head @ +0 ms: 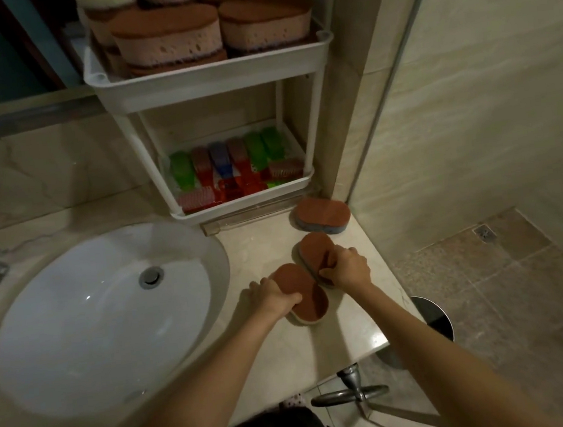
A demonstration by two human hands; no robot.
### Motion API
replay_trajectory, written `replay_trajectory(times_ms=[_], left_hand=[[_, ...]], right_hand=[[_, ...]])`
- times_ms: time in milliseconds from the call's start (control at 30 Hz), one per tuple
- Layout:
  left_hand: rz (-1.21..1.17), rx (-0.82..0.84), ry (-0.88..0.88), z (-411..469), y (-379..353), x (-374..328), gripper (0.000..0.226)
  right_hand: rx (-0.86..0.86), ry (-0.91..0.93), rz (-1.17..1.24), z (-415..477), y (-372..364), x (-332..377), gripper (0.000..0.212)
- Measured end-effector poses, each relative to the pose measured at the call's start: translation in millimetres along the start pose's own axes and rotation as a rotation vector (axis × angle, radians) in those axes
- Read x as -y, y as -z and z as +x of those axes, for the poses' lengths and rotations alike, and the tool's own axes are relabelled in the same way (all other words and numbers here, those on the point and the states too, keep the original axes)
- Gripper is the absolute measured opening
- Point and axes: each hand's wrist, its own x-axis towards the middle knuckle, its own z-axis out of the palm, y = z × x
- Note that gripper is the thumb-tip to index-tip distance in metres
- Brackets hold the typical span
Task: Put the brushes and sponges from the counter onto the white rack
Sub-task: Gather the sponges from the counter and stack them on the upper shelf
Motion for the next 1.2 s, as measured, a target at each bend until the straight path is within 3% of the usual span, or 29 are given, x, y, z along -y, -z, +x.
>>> replay_trajectory(times_ms=[233, 467, 633, 700, 967, 1200], left_hand=[[-0.314, -0.061, 0.03, -4, 0, 1, 0.076], [-0.659, -0.059, 0.019, -3, 13, 6, 0.068], [-0.857, -0.144, -0.115, -5, 66, 1, 0.058], [-0.873, -0.184, -0.235, -18, 100, -11, 0.044], [-0.843, -0.376, -0.606, -85, 215, -48, 0.036], [-0.783, -0.511, -0.732, -114, 287, -74, 0.064]], right_hand=[[-0.037, -0.095, 0.25, -20, -9, 3, 0.078], [0.037, -0.042, 0.239, -26, -5, 16, 0.05], [-0.107, 0.108, 0.312, -43, 31, 49, 0.056], [-0.188, 0.208, 0.359, -51, 54, 67, 0.057], [-0.513, 0.484, 0.599, -79, 141, 128, 0.057], [-0.537, 0.668, 0.645, -82, 200, 188, 0.059]])
